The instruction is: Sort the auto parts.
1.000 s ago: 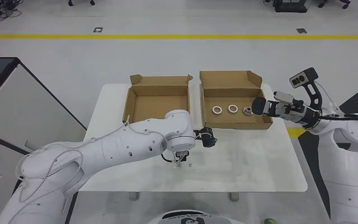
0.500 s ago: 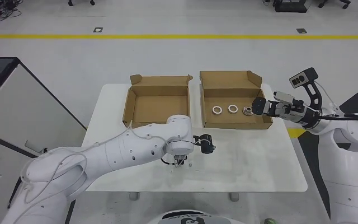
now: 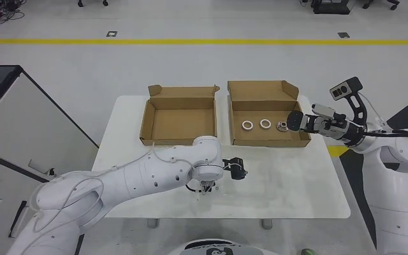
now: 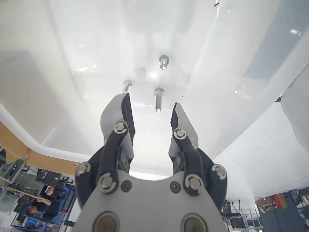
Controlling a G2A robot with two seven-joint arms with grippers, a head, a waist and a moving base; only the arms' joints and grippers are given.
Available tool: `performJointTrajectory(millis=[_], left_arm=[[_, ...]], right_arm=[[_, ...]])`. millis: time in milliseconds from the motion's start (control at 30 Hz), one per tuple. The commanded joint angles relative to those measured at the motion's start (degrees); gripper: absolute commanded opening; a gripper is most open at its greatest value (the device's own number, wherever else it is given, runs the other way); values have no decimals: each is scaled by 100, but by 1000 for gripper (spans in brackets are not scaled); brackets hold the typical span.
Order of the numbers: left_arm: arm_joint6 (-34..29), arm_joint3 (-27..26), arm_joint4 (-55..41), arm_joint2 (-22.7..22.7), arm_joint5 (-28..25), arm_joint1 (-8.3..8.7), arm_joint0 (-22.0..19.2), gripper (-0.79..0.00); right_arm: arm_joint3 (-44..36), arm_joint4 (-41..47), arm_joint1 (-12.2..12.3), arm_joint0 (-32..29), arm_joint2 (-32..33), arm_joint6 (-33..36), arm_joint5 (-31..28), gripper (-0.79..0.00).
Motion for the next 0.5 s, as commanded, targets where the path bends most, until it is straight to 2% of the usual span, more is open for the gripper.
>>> performJointTrajectory(millis=[0, 467], left_arm=[[0, 9, 37, 0, 0, -9, 24, -403], [0, 93, 115, 0, -1, -6, 150, -425]], right_arm=[[0, 0, 0, 0, 0, 0, 0, 0], [0, 0, 0, 0, 0, 0, 0, 0]])
